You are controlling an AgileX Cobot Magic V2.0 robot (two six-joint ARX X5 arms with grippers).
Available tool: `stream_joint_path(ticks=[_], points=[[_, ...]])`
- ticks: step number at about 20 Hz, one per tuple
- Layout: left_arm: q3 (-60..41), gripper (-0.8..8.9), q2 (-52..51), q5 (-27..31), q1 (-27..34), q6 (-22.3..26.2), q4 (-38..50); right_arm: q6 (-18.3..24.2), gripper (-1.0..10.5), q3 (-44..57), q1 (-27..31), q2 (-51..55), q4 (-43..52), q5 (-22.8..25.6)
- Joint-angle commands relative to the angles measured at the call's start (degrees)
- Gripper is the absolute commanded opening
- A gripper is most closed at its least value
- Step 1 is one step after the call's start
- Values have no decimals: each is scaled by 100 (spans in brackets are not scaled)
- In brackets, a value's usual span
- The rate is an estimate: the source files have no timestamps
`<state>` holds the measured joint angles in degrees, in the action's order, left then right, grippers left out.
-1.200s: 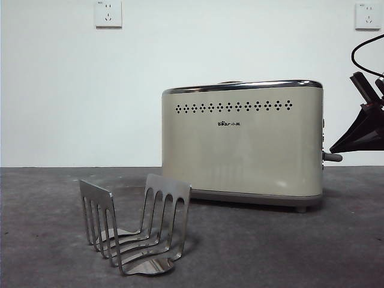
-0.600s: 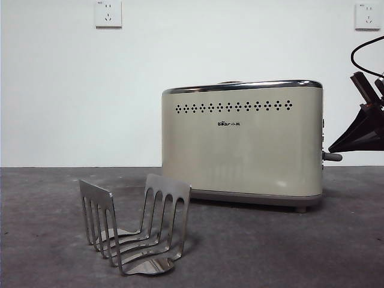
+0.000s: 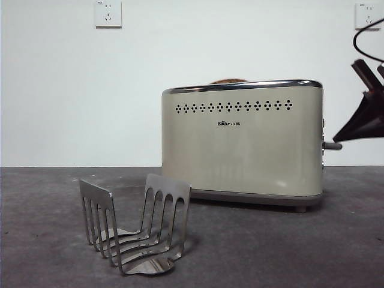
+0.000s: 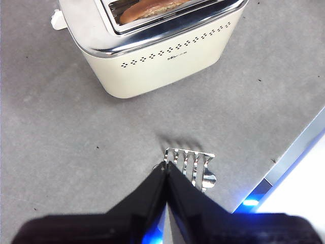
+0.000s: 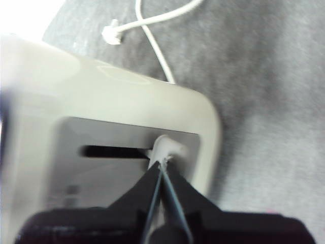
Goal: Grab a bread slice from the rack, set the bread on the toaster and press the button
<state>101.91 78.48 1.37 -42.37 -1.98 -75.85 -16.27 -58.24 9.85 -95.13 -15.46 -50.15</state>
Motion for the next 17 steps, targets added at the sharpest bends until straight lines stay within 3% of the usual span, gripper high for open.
stream_joint_path(ticks=[1,5,11,13,17], points=[[-31,-4,-28,13,24,28,11,-55,-8,-223,-57,109,-122,-68],[-31,-4,-28,13,24,42,13,-55,-8,-505,-212,505,-363,20],[-31,-4,-28,17,24,155,11,63,-8,-901,-428,1445,-1178,935],[-31,-3,-28,35,24,249,13,216,-8,-1043,-490,1867,-1615,1410],[-31,-4,-28,341,24,251,11,498,-8,-1296,-741,2850,-2514,2796]])
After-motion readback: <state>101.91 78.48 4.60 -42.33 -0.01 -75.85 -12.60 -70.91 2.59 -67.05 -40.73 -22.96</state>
